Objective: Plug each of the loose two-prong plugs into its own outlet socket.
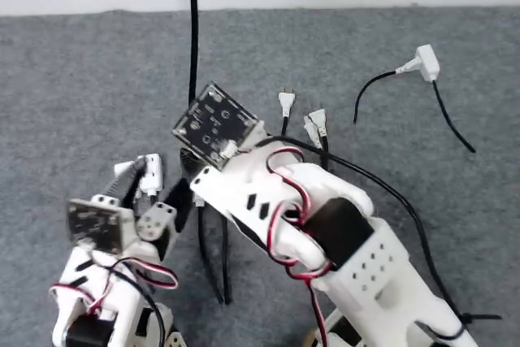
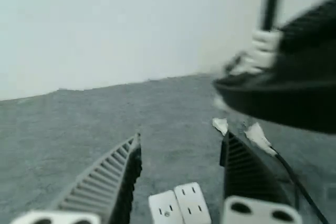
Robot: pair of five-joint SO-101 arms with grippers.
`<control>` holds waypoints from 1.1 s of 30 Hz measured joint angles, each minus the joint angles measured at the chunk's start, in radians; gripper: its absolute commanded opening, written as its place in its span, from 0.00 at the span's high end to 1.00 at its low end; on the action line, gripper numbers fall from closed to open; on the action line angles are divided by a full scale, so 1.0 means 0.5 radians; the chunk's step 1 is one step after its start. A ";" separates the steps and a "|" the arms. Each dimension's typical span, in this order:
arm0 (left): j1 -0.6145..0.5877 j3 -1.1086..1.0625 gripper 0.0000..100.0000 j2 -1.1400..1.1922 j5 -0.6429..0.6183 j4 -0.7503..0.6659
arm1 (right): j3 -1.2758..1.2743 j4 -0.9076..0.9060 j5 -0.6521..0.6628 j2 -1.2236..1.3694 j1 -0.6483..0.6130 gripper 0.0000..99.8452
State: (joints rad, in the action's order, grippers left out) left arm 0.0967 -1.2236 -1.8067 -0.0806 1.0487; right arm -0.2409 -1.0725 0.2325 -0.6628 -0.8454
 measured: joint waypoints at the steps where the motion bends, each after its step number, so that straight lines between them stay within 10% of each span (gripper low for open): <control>1: 0.049 -0.025 0.76 0.000 0.012 0.000 | 0.012 0.000 0.000 0.025 -0.003 0.99; 33: 0.055 -0.040 0.76 0.000 0.034 -0.077 | 0.083 -0.117 -0.006 0.068 -0.129 0.99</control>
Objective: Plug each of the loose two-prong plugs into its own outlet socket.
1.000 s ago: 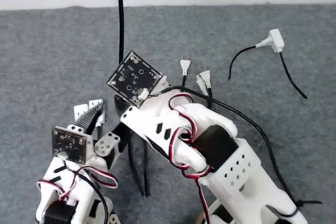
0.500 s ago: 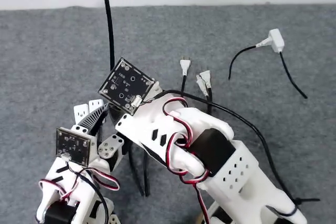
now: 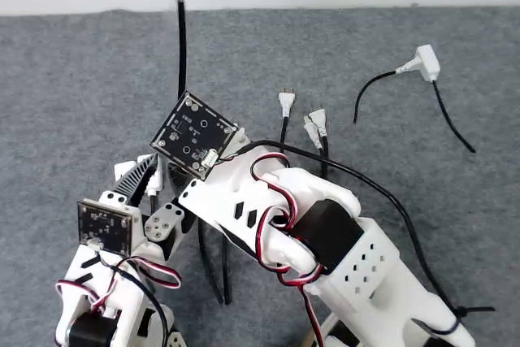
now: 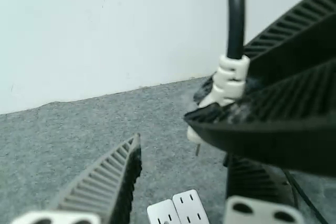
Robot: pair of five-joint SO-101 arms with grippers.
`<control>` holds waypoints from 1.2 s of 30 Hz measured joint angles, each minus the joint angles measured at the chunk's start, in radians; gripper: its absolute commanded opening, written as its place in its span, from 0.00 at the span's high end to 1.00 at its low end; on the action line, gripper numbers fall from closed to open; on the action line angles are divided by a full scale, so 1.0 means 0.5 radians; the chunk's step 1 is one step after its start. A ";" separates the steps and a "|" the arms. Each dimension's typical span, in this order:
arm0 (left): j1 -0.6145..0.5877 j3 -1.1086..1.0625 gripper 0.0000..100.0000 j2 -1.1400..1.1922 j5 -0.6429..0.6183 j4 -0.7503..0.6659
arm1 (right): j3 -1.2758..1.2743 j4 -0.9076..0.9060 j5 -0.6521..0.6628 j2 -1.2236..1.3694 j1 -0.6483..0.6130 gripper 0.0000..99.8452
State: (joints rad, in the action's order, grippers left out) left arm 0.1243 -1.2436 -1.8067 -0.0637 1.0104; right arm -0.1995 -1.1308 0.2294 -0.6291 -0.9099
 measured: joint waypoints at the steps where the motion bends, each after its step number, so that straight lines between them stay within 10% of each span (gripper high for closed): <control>1: -0.003 0.000 0.76 0.000 0.000 0.000 | 0.000 0.000 0.000 0.000 0.000 0.99; 36: -0.212 -0.178 0.76 0.000 0.086 -0.110 | -0.273 0.006 0.000 -0.242 0.006 0.99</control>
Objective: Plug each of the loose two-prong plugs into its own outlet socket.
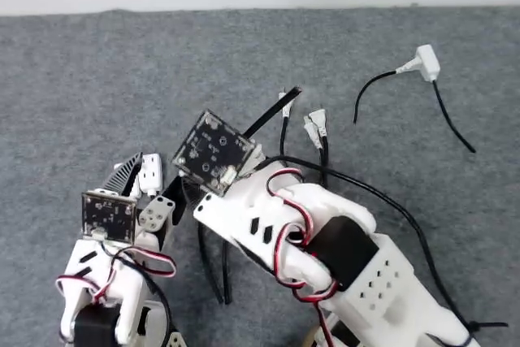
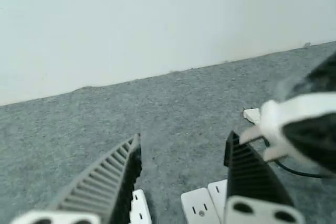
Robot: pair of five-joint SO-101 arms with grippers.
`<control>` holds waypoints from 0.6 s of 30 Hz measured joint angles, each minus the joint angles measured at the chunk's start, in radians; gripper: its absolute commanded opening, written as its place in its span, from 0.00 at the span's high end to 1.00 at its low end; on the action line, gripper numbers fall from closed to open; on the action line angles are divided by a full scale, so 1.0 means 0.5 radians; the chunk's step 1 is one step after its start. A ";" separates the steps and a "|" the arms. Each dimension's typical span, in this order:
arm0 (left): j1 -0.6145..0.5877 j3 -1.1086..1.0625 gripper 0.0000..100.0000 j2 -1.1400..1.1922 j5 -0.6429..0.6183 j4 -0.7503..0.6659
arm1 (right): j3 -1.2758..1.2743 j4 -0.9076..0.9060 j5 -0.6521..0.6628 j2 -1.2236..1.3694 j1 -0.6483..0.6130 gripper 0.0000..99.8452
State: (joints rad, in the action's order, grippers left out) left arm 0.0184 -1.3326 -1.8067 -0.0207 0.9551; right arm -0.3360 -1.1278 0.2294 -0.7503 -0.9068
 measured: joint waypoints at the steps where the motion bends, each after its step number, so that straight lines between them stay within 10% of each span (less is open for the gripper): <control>1: -0.009 -0.034 0.76 0.000 0.000 -0.034 | 0.000 0.000 0.003 0.003 -0.006 0.99; 18: -0.307 -0.522 0.76 0.000 0.055 -0.758 | -0.101 0.098 0.199 0.307 0.233 0.99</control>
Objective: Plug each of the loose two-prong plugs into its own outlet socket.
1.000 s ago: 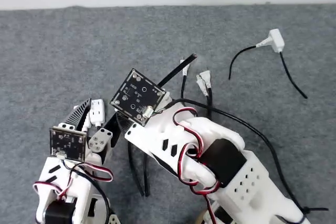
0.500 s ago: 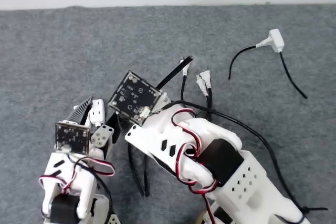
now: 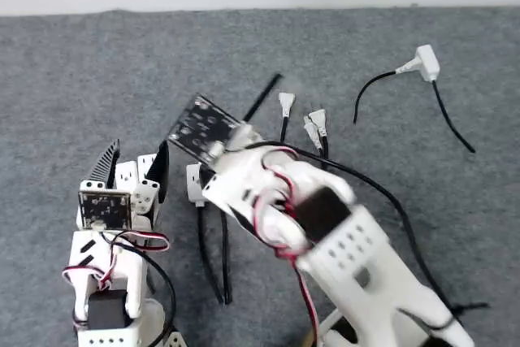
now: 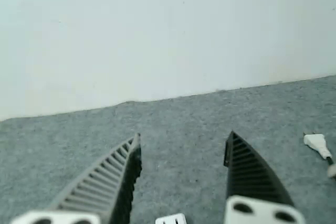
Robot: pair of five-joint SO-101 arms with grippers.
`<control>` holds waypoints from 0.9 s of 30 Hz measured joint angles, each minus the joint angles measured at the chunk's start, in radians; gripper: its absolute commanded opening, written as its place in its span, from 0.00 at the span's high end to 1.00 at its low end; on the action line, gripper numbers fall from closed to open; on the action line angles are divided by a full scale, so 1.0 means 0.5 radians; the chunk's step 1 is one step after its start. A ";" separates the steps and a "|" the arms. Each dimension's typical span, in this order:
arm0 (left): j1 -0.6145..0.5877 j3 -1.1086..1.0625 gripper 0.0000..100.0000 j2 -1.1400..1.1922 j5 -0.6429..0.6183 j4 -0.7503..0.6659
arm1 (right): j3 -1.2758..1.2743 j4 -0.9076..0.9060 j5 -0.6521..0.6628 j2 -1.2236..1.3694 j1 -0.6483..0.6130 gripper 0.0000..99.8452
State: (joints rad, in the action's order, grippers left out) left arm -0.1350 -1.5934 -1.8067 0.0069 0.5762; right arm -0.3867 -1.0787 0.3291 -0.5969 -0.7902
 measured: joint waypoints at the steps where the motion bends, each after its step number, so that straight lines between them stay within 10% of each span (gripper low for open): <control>1: -0.012 -0.009 0.76 0.000 0.000 -0.003 | -0.003 0.028 0.031 0.083 0.006 0.99; 12: -0.175 -0.166 0.76 0.000 -0.080 -0.249 | 0.129 0.058 0.601 0.896 0.009 0.99; 27: -0.249 -0.190 0.76 0.000 -0.147 -0.344 | 0.338 0.304 0.743 1.375 0.028 0.99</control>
State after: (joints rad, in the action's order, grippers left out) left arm -0.2593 -1.6886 -1.8067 -0.0667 0.4043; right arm -0.2179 -0.9268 0.7004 0.0905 -0.7764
